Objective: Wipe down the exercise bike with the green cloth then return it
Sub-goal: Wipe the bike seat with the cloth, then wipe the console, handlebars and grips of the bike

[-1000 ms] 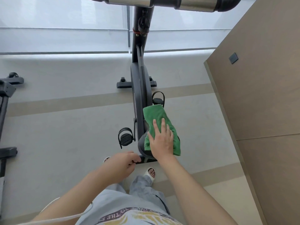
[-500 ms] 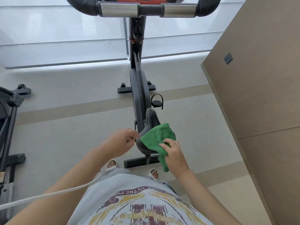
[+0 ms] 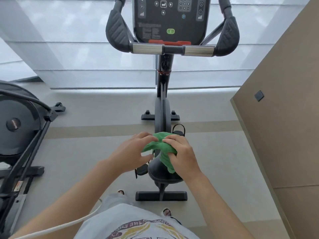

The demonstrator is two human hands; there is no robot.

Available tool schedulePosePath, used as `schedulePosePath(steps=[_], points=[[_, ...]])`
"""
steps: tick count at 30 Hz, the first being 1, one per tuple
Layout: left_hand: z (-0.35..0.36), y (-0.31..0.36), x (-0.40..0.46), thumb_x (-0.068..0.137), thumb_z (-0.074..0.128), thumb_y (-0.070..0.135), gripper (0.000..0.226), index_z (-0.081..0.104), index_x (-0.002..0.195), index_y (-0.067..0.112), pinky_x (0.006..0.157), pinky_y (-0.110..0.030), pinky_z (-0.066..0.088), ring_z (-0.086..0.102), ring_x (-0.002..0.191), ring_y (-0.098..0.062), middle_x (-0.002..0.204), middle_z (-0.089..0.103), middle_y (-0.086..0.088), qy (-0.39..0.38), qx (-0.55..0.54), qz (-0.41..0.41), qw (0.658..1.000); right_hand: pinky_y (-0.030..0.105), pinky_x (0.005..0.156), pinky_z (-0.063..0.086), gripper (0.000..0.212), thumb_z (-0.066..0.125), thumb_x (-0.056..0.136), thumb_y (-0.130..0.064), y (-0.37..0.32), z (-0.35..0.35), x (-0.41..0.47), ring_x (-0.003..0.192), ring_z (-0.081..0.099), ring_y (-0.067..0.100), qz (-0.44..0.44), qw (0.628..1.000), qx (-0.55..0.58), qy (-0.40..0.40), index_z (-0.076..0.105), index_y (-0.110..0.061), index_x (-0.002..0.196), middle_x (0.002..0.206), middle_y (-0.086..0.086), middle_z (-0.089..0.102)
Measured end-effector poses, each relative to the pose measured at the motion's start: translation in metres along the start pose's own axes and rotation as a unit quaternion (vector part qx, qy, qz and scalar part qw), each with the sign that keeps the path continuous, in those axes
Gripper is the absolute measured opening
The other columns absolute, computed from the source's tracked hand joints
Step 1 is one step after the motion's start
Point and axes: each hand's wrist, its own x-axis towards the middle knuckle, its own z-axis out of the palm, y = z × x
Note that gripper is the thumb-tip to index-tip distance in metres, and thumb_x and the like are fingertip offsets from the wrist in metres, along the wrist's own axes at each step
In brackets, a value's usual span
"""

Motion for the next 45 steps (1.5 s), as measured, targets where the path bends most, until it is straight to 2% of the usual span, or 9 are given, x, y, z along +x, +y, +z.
schedulePosePath(steps=[4, 7, 13, 19, 22, 28, 35, 42, 45], points=[[-0.022, -0.007, 0.005, 0.087, 0.07, 0.021, 0.028, 0.061, 0.11, 0.033, 0.083, -0.039, 0.056, 0.061, 0.104, -0.014, 0.124, 0.057, 0.019, 0.062, 0.011, 0.025, 0.998, 0.028, 0.108, 0.049, 0.039, 0.074, 0.085, 0.01, -0.028, 0.001, 0.014, 0.12, 0.062, 0.02, -0.034, 0.999, 0.011, 0.039, 0.078, -0.007, 0.119, 0.125, 0.004, 0.07], [-0.042, -0.025, 0.005, 0.081, 0.07, 0.011, 0.033, 0.055, 0.1, 0.034, 0.08, -0.042, 0.055, 0.062, 0.097, -0.017, 0.112, 0.061, 0.017, 0.101, -0.008, 0.048, 0.994, 0.033, 0.107, 0.052, 0.04, 0.075, 0.082, 0.012, -0.047, 0.008, 0.025, 0.119, 0.063, 0.021, -0.048, 0.998, 0.005, 0.044, 0.077, -0.005, 0.119, 0.125, 0.006, 0.07], [-0.108, -0.074, -0.008, 0.079, 0.079, 0.015, 0.041, 0.053, 0.099, 0.038, 0.06, -0.025, 0.046, 0.056, 0.077, -0.009, 0.099, 0.064, 0.022, 0.16, 0.034, 0.05, 0.985, 0.032, 0.108, 0.05, 0.05, 0.08, 0.079, 0.009, -0.094, 0.053, 0.058, 0.122, 0.062, 0.019, -0.032, 0.998, -0.004, 0.047, 0.076, -0.008, 0.125, 0.128, 0.003, 0.069], [-0.177, -0.15, -0.043, 0.081, 0.076, 0.009, 0.035, 0.058, 0.099, 0.034, 0.059, -0.025, 0.042, 0.054, 0.075, -0.008, 0.093, 0.063, 0.021, 0.165, 0.025, 0.042, 0.985, 0.038, 0.104, 0.052, 0.044, 0.067, 0.086, 0.005, -0.156, 0.125, 0.101, 0.118, 0.064, 0.015, -0.015, 0.999, 0.018, 0.028, 0.072, -0.012, 0.125, 0.124, -0.003, 0.069], [-0.202, -0.195, -0.063, 0.086, 0.074, 0.008, 0.03, 0.065, 0.102, 0.03, 0.062, -0.023, 0.041, 0.056, 0.079, -0.009, 0.097, 0.064, 0.023, 0.178, 0.016, 0.024, 0.984, 0.036, 0.095, 0.056, 0.041, 0.061, 0.092, 0.003, -0.185, 0.159, 0.121, 0.108, 0.067, 0.01, 0.003, 0.999, 0.05, 0.01, 0.072, -0.019, 0.125, 0.115, -0.009, 0.072], [-0.242, -0.256, -0.089, 0.092, 0.07, 0.009, 0.025, 0.071, 0.108, 0.028, 0.066, -0.03, 0.049, 0.058, 0.08, -0.01, 0.101, 0.065, 0.021, 0.211, -0.018, 0.007, 0.977, 0.035, 0.088, 0.061, 0.031, 0.064, 0.1, -0.012, -0.231, 0.198, 0.16, 0.105, 0.07, 0.009, 0.048, 0.993, 0.102, -0.024, 0.073, -0.032, 0.122, 0.107, -0.018, 0.074], [-0.266, -0.278, -0.065, 0.094, 0.072, 0.013, 0.021, 0.07, 0.107, 0.03, 0.07, -0.03, 0.052, 0.059, 0.084, -0.005, 0.099, 0.065, 0.021, 0.234, -0.052, 0.039, 0.97, 0.017, 0.08, 0.056, 0.028, 0.068, 0.1, -0.014, -0.245, 0.183, 0.203, 0.102, 0.07, 0.009, 0.048, 0.992, 0.117, -0.016, 0.075, -0.035, 0.117, 0.102, -0.017, 0.076], [-0.291, -0.27, 0.008, 0.095, 0.07, 0.018, 0.017, 0.069, 0.106, 0.031, 0.075, -0.035, 0.054, 0.063, 0.088, -0.013, 0.1, 0.066, 0.017, 0.229, -0.079, 0.079, 0.967, 0.029, 0.083, 0.061, 0.024, 0.071, 0.099, -0.023, -0.236, 0.139, 0.256, 0.103, 0.073, 0.013, 0.027, 0.99, 0.128, 0.044, 0.075, -0.039, 0.117, 0.105, -0.014, 0.077], [-0.31, -0.257, 0.048, 0.094, 0.072, 0.021, 0.017, 0.067, 0.106, 0.032, 0.079, -0.036, 0.053, 0.064, 0.093, -0.014, 0.101, 0.066, 0.017, 0.229, -0.081, 0.103, 0.965, 0.027, 0.079, 0.061, 0.018, 0.073, 0.099, -0.028, -0.233, 0.108, 0.285, 0.098, 0.074, 0.014, 0.017, 0.987, 0.137, 0.085, 0.075, -0.037, 0.114, 0.101, -0.012, 0.078]])
